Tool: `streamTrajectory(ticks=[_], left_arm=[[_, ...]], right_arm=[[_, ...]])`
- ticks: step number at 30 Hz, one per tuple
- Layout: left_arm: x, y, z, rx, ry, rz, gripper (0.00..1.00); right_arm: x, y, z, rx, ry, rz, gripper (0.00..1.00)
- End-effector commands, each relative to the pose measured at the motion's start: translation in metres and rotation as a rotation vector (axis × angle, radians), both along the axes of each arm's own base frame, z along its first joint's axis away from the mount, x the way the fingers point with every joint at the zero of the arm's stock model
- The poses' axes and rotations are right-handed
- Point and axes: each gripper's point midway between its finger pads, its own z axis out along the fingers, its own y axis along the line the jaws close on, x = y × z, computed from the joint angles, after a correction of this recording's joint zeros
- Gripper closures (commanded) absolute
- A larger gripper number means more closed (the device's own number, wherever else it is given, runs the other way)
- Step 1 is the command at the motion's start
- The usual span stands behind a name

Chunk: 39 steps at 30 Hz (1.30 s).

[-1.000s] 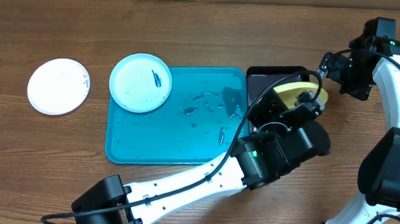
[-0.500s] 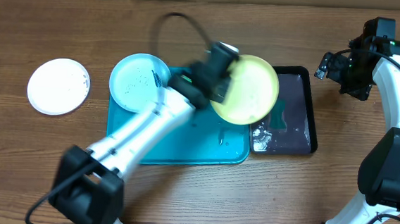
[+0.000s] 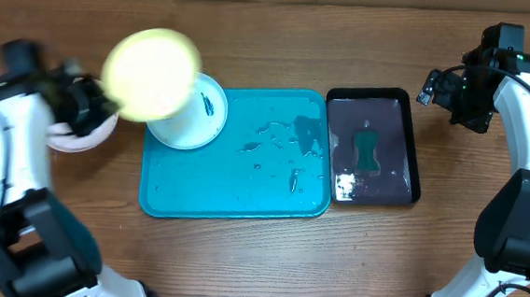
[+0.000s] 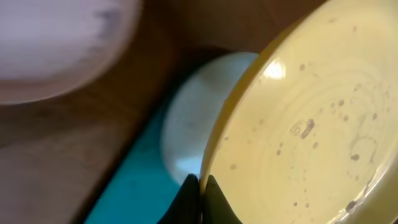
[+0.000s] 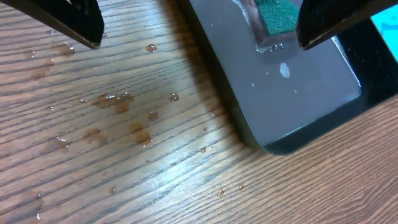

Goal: Clean dirty plates on tray and stack at the side
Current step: 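Carry the yellow plate left and set it on the white plate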

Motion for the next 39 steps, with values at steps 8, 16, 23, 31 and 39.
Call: streamTrajectory(ticks=[8,16,23,31,39], left_arm=[[-0.102,0.159,-0.019,0.269,0.263,0.470,0.96],[-0.101,0.174,-0.026,0.344,0.271,0.501,0.96],[-0.080,0.171,-0.055,0.324,0.280,0.463,0.96],[-0.042,0.167,-0.068,0.307,0.173,0.387,0.92],[-0.012,0.131,-0.035,0.168,-0.025,0.201,0.24]], right_arm=[[0.004,-0.001,0.011,-0.004,-0.032,-0.001,0.00],[0.004,-0.001,0.011,-0.004,-0.032,-0.001,0.00],[0.004,-0.001,0.011,-0.004,-0.032,-0.001,0.00],[0.004,-0.001,0.011,-0.004,-0.032,-0.001,0.00],[0.004,-0.001,0.011,-0.004,-0.032,-0.001,0.00]])
